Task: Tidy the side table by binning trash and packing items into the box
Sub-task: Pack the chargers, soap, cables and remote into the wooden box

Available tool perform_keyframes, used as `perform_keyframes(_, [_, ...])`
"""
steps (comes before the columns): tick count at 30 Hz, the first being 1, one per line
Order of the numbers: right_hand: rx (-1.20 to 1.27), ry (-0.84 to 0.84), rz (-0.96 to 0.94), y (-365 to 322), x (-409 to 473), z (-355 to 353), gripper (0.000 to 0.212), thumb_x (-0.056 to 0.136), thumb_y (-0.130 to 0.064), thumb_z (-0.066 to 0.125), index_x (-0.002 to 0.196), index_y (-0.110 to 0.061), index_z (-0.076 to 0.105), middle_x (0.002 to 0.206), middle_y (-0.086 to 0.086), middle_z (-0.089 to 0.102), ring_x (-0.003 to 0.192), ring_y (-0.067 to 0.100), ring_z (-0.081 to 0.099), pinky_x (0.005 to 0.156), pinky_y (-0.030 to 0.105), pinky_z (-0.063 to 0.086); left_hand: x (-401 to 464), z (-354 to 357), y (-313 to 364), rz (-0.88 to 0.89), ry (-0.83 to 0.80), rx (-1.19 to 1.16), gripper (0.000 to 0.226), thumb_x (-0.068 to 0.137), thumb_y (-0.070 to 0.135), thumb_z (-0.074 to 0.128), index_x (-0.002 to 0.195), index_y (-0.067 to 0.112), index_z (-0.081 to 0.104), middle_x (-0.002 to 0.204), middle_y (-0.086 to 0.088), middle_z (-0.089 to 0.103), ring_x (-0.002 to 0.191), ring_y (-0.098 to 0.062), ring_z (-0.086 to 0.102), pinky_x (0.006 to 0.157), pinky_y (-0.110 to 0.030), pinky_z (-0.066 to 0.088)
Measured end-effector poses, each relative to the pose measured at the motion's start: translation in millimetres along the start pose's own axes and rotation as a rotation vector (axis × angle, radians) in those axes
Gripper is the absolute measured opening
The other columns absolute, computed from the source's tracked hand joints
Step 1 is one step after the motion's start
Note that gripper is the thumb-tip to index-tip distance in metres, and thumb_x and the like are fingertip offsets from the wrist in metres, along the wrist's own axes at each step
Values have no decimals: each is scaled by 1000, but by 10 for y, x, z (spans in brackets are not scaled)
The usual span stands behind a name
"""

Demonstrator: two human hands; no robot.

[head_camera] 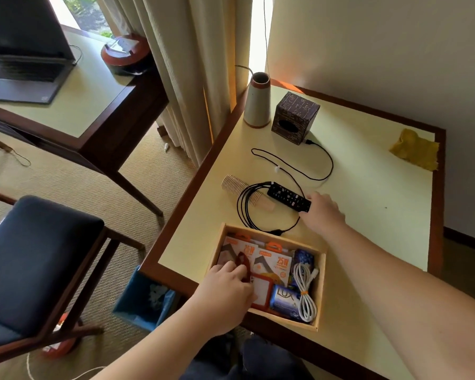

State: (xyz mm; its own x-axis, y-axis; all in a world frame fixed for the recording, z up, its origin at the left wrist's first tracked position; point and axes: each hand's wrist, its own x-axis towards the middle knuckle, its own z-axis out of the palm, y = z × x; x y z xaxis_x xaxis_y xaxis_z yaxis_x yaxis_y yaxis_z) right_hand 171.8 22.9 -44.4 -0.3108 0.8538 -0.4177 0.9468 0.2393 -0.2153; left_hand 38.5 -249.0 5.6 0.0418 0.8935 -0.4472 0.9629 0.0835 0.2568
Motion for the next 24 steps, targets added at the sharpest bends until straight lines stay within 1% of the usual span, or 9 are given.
perform_keyframes(3, [-48,-10,-37,131,49,68,52,96,-33,67,145,-27,49,132,7,54,119,33,56,98,51,49,-3,32,-50,0,42,-69,36,108,50,38,138,37,54,136,6,51,121,-19,46,104,-36,42])
perform_keyframes(7, [-47,-34,-36,265,47,102,54,96,-35,70,145,-22,51,135,8,53,123,33,54,100,52,50,82,49,-78,-50,78,-95,52,107,51,38,156,31,36,157,3,40,140,-23,37,117,-40,36])
perform_keyframes(9, [-5,-49,-42,325,25,133,55,95,-35,72,144,-21,52,135,7,55,120,32,57,98,53,52,147,38,-77,-73,45,-74,58,107,52,37,158,26,33,161,1,38,144,-25,35,119,-42,34])
perform_keyframes(12, [76,-32,-24,380,-33,142,59,92,-29,76,145,-21,52,136,9,57,120,32,58,98,50,54,241,15,-59,-82,-3,-66,57,105,53,39,153,23,41,154,0,42,135,-23,41,113,-40,40])
perform_keyframes(16, [224,-20,13,431,-148,109,45,98,-29,69,141,-15,60,129,11,56,111,30,60,97,41,51,319,16,-6,-114,-37,-115,50,103,54,45,143,23,48,143,1,48,128,-22,44,109,-39,46])
perform_keyframes(18, [347,21,10,446,-262,39,41,101,-31,65,138,-15,63,126,8,63,114,28,62,95,39,52,350,22,3,-127,-44,-115,52,102,57,45,141,24,48,142,2,50,128,-22,45,109,-39,45])
perform_keyframes(21, [574,125,-3,422,-544,-154,27,102,-31,64,124,-18,73,103,-6,72,100,16,67,75,25,50,398,8,-20,-151,-59,-154,57,100,62,45,141,24,49,146,1,52,136,-23,44,114,-42,40])
perform_keyframes(22, [655,143,-4,416,-659,-217,26,101,-31,65,123,-19,73,100,-11,72,97,8,67,73,20,48,416,-2,-31,-164,-73,-167,58,100,63,45,142,23,50,147,1,52,138,-25,44,116,-43,39])
perform_keyframes(24, [782,163,-30,430,-900,-319,29,100,-32,67,127,-23,72,104,-18,72,99,-4,65,78,15,48,446,-49,-40,-191,-93,-176,60,99,65,47,139,21,52,143,0,56,136,-25,48,115,-42,41])
